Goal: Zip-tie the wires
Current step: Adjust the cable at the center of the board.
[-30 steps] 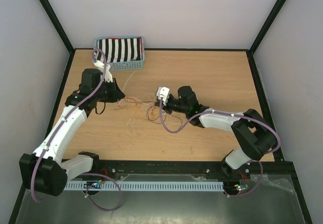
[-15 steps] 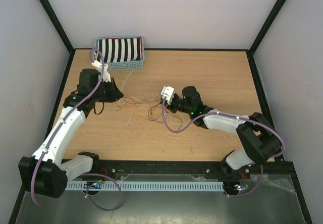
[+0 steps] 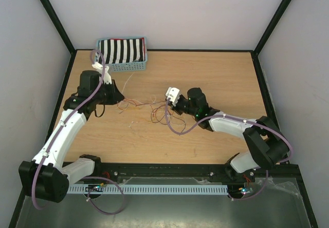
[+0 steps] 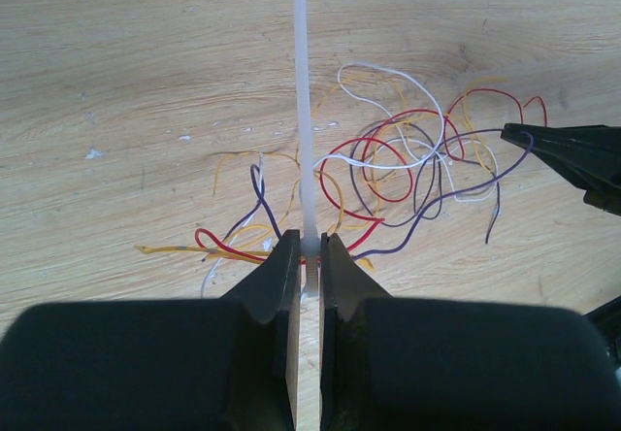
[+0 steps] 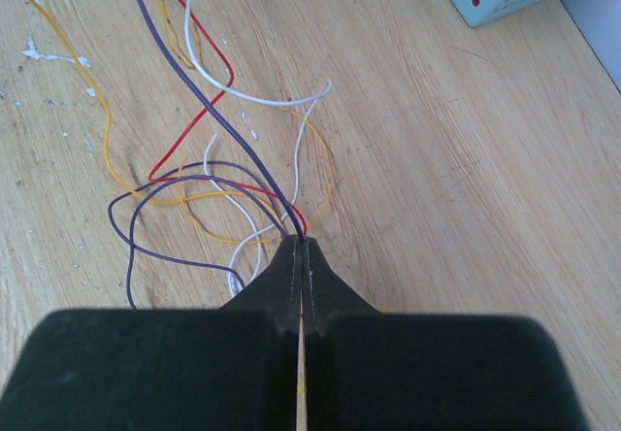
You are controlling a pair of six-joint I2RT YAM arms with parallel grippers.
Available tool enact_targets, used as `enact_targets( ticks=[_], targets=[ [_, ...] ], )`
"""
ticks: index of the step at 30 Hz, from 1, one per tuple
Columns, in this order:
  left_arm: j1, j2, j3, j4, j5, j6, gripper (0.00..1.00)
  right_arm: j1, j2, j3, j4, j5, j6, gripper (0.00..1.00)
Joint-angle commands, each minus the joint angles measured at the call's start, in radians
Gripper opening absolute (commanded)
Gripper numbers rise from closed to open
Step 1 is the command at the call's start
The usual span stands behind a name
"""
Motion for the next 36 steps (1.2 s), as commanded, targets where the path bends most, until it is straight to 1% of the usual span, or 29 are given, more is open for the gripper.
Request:
enact_targets(
  ticks=[1, 11, 16, 20, 22, 25, 27, 29, 31, 33, 36],
  targets=[
    [0.013, -0.028, 0.016, -0.01, -0.012, 0.018, 0.0, -0.01, -0.025, -0.004, -0.02, 0.024, -0.016, 0.0],
    [0.016, -0.023, 0.028, -0.016, -0.014, 0.022, 0.0, -0.011, 0.002, 0.022, -0.033, 0.007, -0.01, 0.0],
    [0.015, -0.019, 0.039, -0.017, -0.002, 0.025, 0.0, -0.011, 0.001, 0.024, -0.038, -0.06, -0.009, 0.01],
    [0.015, -0.02, 0.051, -0.017, 0.012, 0.041, 0.0, -0.011, -0.013, 0.019, -0.032, -0.101, -0.012, 0.12],
    [0.016, -0.02, 0.057, -0.018, 0.017, 0.05, 0.0, -0.011, -0.021, 0.017, -0.032, -0.106, -0.02, 0.16],
    [0.015, -0.023, 0.062, -0.019, 0.025, 0.057, 0.0, -0.011, -0.036, 0.015, -0.032, -0.099, -0.038, 0.25],
    [0.016, -0.026, 0.064, -0.02, 0.027, 0.06, 0.0, -0.011, -0.044, 0.017, -0.032, -0.095, -0.049, 0.36],
    [0.016, -0.028, 0.062, -0.022, 0.026, 0.061, 0.0, -0.011, -0.049, 0.024, -0.03, -0.094, -0.055, 0.45],
    [0.016, -0.027, 0.062, -0.023, 0.026, 0.061, 0.0, -0.011, -0.049, 0.03, -0.014, -0.096, -0.059, 0.51],
    [0.015, -0.025, 0.062, -0.023, 0.032, 0.059, 0.0, -0.011, -0.039, 0.032, 0.025, -0.116, -0.066, 0.53],
    [0.016, -0.024, 0.059, -0.023, 0.037, 0.057, 0.0, -0.011, -0.005, 0.046, 0.091, -0.184, -0.093, 0.57]
  ],
)
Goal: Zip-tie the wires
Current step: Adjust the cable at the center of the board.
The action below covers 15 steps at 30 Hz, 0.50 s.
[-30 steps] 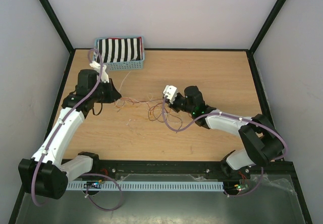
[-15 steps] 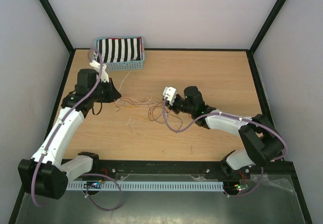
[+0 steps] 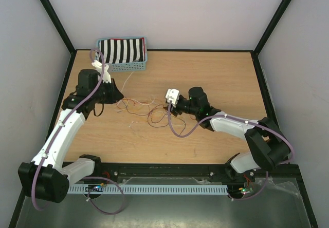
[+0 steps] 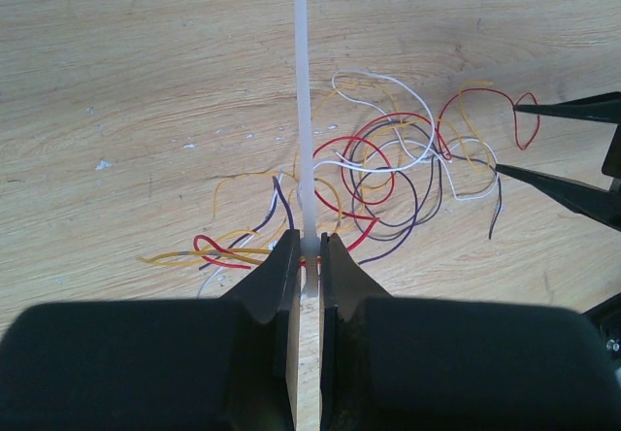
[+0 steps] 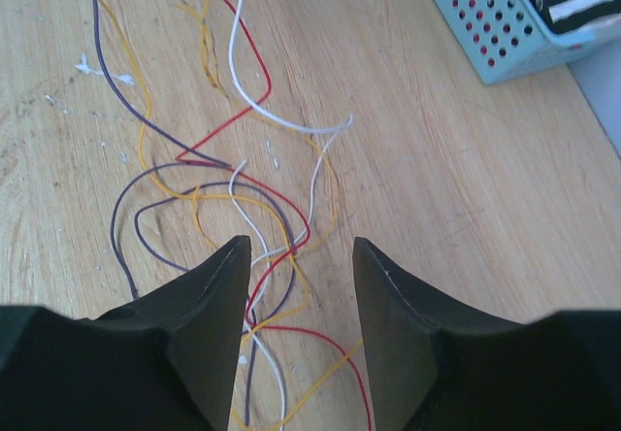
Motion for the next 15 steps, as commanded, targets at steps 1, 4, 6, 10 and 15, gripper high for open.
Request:
enact_targets(
  ticks=[1, 4, 6, 10, 15],
  targets=[
    [0.006, -0.02, 0.03, 0.0, 0.024, 0.013, 0.0, -0.005, 0.031, 0.047, 0.126, -0.109, -0.039, 0.58],
    [0.005, -0.02, 0.026, 0.001, 0.028, 0.01, 0.0, 0.008, 0.073, 0.075, 0.172, -0.128, -0.059, 0.6],
    [0.006, -0.02, 0.025, 0.0, 0.033, 0.008, 0.0, 0.02, 0.097, 0.098, 0.174, -0.128, -0.081, 0.6],
    [0.005, -0.016, 0.023, 0.0, 0.043, 0.005, 0.0, 0.046, 0.14, 0.133, 0.179, -0.148, -0.115, 0.61],
    [0.005, -0.016, 0.025, 0.001, 0.05, 0.007, 0.0, 0.072, 0.196, 0.158, 0.159, -0.144, -0.199, 0.63]
  ],
)
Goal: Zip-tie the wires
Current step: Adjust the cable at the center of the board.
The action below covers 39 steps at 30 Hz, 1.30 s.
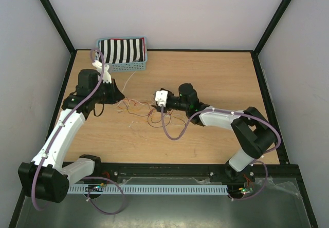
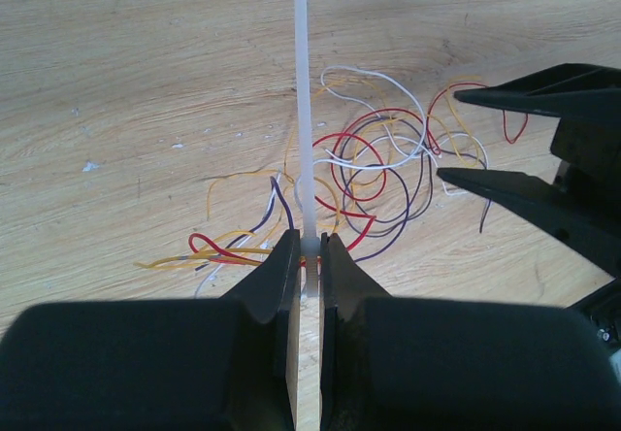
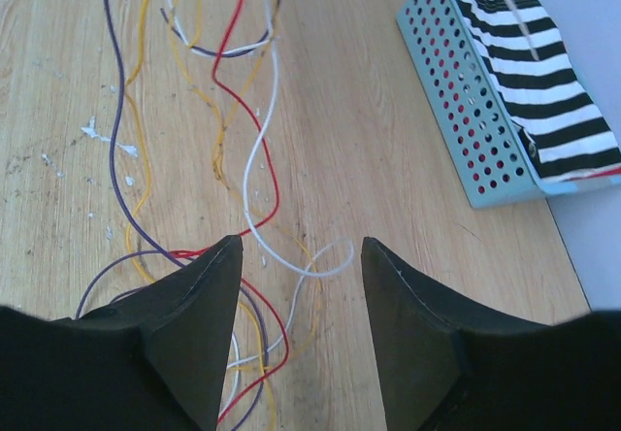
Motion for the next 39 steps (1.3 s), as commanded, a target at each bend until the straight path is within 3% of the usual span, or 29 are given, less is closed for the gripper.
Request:
enact_targets(
  ticks=[1, 15, 21, 25, 33, 39],
  targets=[
    [0.005, -0.014, 0.026, 0.001, 0.026, 0.008, 0.0, 0.02, 0.041, 0.035, 0.005, -0.037, -0.097, 0.63],
    [0.006, -0.003, 0.036, 0.002, 0.062, 0.011, 0.0, 0.048, 0.125, 0.1, -0.061, -0.016, -0.213, 0.59],
    [0.004, -0.002, 0.043, 0.001, 0.065, 0.013, 0.0, 0.056, 0.158, 0.122, -0.096, -0.018, -0.221, 0.43],
    [0.005, 0.001, 0.046, 0.001, 0.063, 0.011, 0.0, 0.062, 0.166, 0.116, -0.111, -0.015, -0.225, 0.39],
    [0.006, -0.005, 0.043, 0.0, 0.035, 0.018, 0.0, 0.062, 0.128, 0.084, -0.121, 0.039, -0.204, 0.02],
    [0.009, 0.001, 0.042, -0.011, -0.003, 0.02, 0.0, 0.061, 0.032, -0.007, -0.115, 0.151, -0.192, 0.0]
  ],
)
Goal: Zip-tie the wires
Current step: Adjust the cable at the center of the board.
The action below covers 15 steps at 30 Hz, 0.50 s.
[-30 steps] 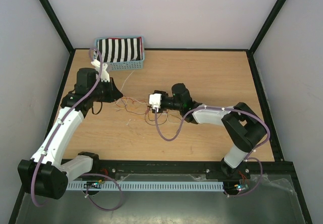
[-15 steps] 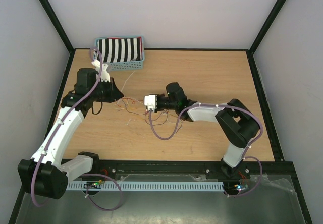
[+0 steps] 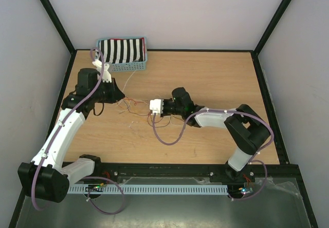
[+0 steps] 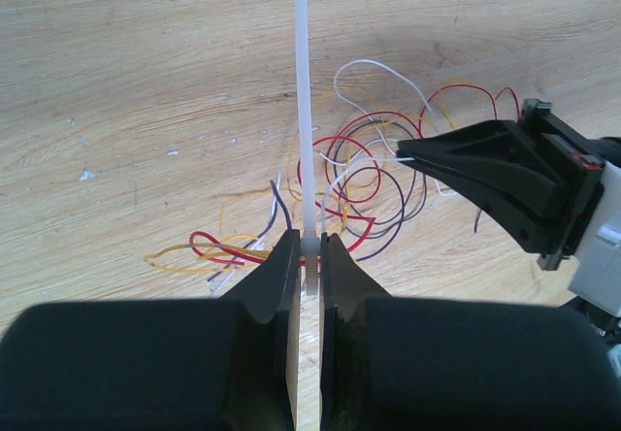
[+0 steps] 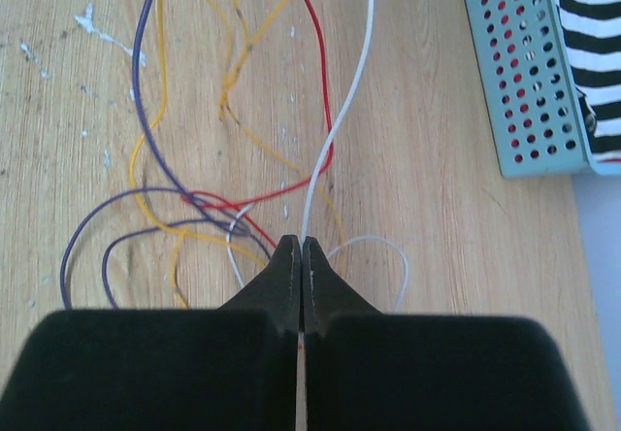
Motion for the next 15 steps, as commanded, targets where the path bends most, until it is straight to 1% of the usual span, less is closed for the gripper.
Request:
enact_targets(
  ticks=[1, 6, 15],
  targets=[
    [0.008, -0.001, 0.028, -0.012, -0.03, 0.012, 0.0, 0.004, -0.094, -0.064, -0.002, 0.085, 0.012, 0.0],
    [0.013, 0.001, 0.029, -0.018, -0.038, 0.015, 0.0, -0.006, -0.151, -0.113, -0.001, 0.126, 0.024, 0.0],
    [0.017, -0.007, 0.029, -0.028, -0.046, 0.017, 0.0, -0.03, -0.192, -0.132, -0.002, 0.155, 0.047, 0.0]
  ],
)
